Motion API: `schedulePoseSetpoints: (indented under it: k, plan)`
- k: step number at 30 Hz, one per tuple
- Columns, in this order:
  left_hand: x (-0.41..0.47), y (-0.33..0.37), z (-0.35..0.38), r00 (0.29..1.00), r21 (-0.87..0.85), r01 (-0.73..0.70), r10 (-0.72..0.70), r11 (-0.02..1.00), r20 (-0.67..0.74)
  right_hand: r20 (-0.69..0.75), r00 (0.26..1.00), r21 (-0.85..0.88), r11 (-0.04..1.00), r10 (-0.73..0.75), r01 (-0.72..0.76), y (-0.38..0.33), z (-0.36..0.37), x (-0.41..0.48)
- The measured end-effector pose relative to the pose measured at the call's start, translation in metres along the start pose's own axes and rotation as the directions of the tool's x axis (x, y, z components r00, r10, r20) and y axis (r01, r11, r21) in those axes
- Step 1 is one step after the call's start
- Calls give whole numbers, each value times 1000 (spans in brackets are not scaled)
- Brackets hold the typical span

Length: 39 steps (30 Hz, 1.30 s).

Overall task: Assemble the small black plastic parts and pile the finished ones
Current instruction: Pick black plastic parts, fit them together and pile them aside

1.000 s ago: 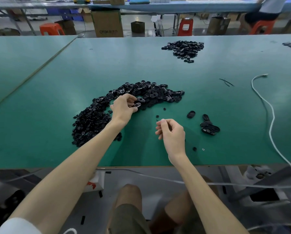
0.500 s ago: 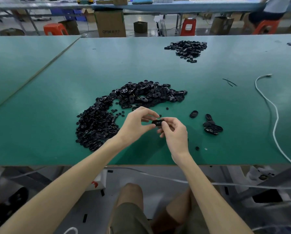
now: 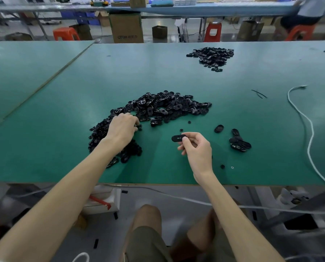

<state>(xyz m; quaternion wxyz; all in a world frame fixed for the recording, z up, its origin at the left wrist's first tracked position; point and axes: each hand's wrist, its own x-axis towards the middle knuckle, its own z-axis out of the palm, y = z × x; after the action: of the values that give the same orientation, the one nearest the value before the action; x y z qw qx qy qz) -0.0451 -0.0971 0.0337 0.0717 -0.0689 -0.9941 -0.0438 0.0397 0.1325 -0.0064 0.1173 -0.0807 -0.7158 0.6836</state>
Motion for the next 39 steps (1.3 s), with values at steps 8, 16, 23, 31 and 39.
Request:
schedulePoseSetpoints:
  k: [8,16,23,31,39]
  plan:
    - [2,5,1,997,131,-30,40,991,-68,0,1000,-6,1000,-1,1,0,0,0]
    - [-4,18,-10,996,-258,0,-25,966,-91,-4,1000,-1,1000,1,-1,0,0,0]
    - [-19,78,2,1000,-913,7,5,407,10,-36,999,15,1000,-3,3,-1,1,0]
    - [-29,94,39,994,-997,37,-103,69,30,-73,997,33,999,2,0,0,0,-1]
    - [-32,91,45,989,-995,-1,-145,-104,14,-96,995,71,997,20,-14,-1,0,0]
